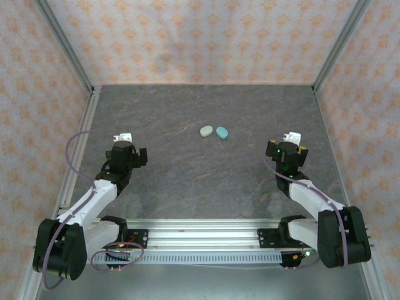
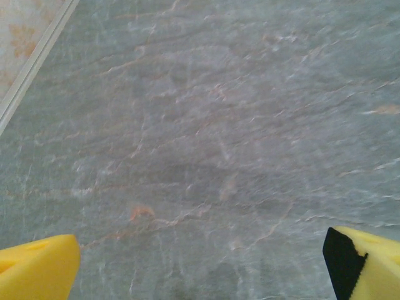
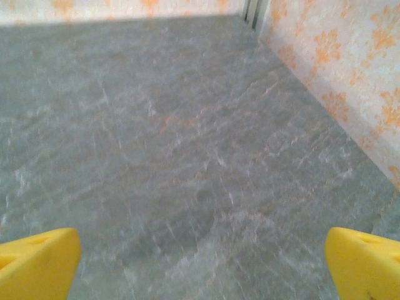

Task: Insert wireless bluetooth earbuds into charging case

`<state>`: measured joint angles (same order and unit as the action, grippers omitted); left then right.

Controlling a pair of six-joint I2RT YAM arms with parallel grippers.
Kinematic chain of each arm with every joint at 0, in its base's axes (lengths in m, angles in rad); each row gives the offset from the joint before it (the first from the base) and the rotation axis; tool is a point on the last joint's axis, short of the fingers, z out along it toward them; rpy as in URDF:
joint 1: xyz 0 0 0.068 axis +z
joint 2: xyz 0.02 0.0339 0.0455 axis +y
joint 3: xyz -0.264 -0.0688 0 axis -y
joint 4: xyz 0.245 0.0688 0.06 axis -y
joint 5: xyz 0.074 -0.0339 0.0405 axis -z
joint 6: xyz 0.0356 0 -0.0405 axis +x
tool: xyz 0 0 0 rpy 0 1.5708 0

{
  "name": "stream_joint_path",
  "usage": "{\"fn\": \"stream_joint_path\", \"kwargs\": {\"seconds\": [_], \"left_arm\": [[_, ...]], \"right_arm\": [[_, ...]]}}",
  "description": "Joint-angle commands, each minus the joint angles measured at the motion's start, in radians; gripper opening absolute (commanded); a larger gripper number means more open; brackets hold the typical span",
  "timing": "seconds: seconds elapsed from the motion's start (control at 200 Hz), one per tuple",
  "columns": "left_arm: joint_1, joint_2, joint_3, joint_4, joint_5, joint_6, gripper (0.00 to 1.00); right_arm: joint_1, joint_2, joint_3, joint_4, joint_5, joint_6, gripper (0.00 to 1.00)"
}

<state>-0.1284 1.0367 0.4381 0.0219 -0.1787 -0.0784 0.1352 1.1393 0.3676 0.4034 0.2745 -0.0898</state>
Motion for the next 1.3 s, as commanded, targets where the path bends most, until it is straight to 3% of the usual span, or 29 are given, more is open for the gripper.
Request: {"fn": "stream_joint_path", "kwargs": {"seconds": [0.0,0.345,0.4,0.57,0.665,0.741,0.826,0.886,1.011,1.131,1.296], "left_arm": [[0.005,-0.016,-0.068,0.188,-0.106,0.006,1.0],[0.005,-0.016,-0.2,0.507,-0.112,0.068,1.0],[0.006,0.005,-0.209,0.556,-0.105,0.074,1.0],[0.006,0.128,-0.192,0.696,-0.056,0.098,1.0],[0.01,0.213,-0.152,0.741,-0.052,0.104,1.0],[0.013,0.286,-0.118,0.762,-0.041,0.115,1.0],[0.014,0.351,-0.078,0.756,-0.035,0.127,1.0],[0.015,0.388,-0.057,0.75,-0.028,0.132,1.0],[0.033,0.469,-0.044,0.8,-0.015,0.118,1.0],[0.07,0.458,-0.01,0.711,0.05,0.09,1.0],[0.076,0.462,-0.013,0.725,0.065,0.092,1.0]], "right_arm": [[-0.005,0.067,-0.032,0.234,0.082,0.035,0.99],[-0.019,0.299,-0.084,0.592,0.084,0.056,0.99],[-0.022,0.334,-0.101,0.673,0.081,0.045,0.99],[-0.036,0.348,-0.097,0.649,0.006,0.049,0.99],[-0.043,0.448,-0.109,0.797,0.02,0.044,0.99],[-0.044,0.384,-0.08,0.642,0.013,0.066,0.99],[-0.05,0.427,-0.024,0.604,0.018,0.057,0.99],[-0.054,0.401,0.02,0.47,0.001,0.072,1.0],[-0.065,0.412,0.009,0.512,0.0,0.077,1.0],[-0.064,0.414,0.006,0.522,-0.005,0.07,0.99],[-0.06,0.413,0.004,0.525,-0.013,0.061,0.99]]}}
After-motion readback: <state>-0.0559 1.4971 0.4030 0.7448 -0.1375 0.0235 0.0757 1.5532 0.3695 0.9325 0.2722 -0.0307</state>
